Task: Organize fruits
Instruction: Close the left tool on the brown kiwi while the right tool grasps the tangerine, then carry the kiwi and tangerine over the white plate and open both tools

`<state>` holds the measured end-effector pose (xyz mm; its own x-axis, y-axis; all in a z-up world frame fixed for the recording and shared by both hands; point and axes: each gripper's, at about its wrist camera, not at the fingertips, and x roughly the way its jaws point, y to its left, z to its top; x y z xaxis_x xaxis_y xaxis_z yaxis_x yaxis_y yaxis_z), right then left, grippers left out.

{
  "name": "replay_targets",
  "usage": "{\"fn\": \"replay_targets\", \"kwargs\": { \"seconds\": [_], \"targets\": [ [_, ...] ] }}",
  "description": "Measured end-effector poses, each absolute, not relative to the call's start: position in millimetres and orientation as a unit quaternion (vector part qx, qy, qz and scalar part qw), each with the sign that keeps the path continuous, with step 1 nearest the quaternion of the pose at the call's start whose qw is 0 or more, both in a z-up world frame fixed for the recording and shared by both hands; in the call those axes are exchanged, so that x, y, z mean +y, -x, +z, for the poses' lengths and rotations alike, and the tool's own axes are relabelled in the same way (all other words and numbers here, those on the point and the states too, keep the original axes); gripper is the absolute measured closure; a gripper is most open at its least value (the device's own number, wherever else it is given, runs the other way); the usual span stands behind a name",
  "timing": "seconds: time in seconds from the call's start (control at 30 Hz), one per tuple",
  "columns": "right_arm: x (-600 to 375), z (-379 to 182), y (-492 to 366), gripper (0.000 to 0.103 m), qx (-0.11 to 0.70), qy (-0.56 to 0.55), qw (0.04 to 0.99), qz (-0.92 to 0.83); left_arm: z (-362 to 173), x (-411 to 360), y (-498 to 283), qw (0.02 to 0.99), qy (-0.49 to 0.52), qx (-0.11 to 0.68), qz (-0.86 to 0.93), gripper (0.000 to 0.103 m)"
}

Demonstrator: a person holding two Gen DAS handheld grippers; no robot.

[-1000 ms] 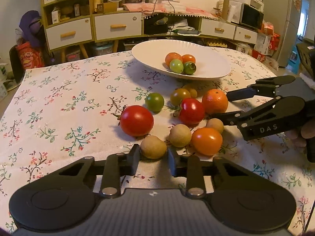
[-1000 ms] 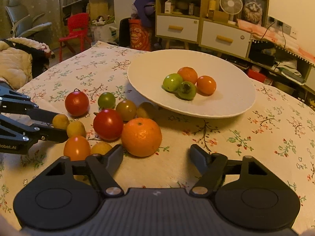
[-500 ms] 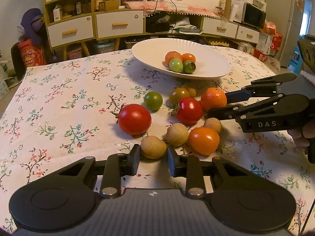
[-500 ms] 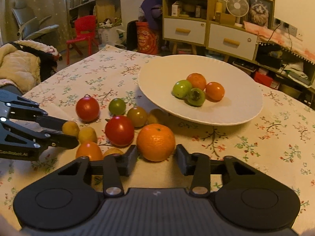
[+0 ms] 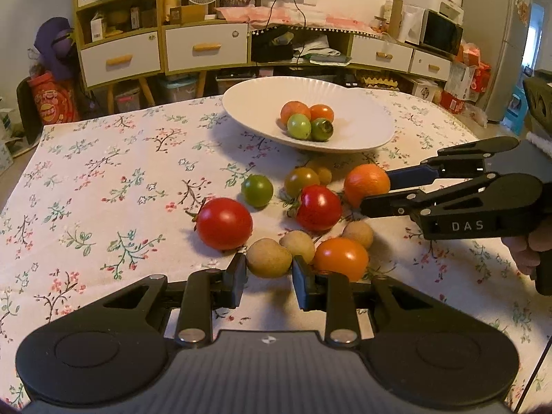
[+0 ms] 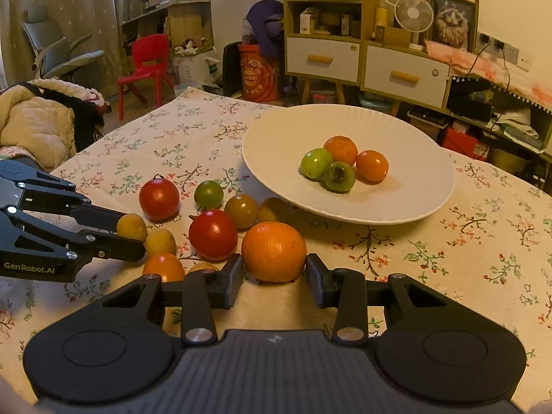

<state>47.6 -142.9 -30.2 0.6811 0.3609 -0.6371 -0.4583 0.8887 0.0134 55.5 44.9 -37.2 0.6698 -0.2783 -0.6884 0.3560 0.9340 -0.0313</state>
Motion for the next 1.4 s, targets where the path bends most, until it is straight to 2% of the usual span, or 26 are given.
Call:
{"fn": "replay_targets", "kwargs": {
  "seconds": [0.8, 1.4],
  "targets": [
    [-149, -6, -42, 0.068, 0.304, 0.057, 0.921, 0.236, -15, 23, -65, 0.919, -0.046, 0.343, -0.187, 0.086],
    [-190, 5, -94, 0.069, 0.300, 0.042, 0.935, 0.182, -8, -30, -110, 0.921, -0.037, 0.330, -0.206, 0.086]
  ]
}}
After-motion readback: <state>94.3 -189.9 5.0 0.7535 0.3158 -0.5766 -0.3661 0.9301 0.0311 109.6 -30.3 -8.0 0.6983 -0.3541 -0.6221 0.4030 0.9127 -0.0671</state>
